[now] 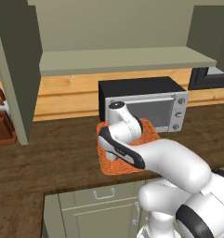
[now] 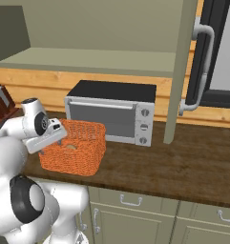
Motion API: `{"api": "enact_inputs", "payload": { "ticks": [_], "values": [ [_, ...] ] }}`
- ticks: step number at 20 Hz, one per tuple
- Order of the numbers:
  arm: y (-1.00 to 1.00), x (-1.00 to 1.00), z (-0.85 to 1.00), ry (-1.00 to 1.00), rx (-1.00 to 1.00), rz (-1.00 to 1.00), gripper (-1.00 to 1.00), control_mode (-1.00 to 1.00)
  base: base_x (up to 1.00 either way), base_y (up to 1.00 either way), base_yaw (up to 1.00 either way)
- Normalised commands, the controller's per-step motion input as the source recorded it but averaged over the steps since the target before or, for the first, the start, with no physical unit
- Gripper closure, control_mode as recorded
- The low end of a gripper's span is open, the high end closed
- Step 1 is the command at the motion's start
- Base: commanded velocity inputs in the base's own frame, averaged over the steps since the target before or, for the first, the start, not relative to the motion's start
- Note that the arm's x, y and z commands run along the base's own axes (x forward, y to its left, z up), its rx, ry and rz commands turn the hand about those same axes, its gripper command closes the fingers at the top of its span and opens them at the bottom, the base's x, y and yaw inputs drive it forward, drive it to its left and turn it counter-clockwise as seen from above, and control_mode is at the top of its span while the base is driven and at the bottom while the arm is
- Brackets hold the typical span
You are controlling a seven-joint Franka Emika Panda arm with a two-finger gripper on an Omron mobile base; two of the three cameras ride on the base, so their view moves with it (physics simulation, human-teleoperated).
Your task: Open the cabinet, pick up the bread from the cabinet and place it in the basket. Then move the basket to the dining counter.
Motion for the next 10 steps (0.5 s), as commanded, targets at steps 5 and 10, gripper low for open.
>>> {"api": "enact_inputs", "payload": {
  "ticks": [5,10],
  "values": [
    [0.00,0.16,-0.24,0.11,0.00,0.07,-1.00,-1.00,0.00,0.00,0.00],
    [0.00,0.01,-0.35,0.08,0.00,0.12,-1.00,-1.00,0.00,0.00,0.00]
  ]
}}
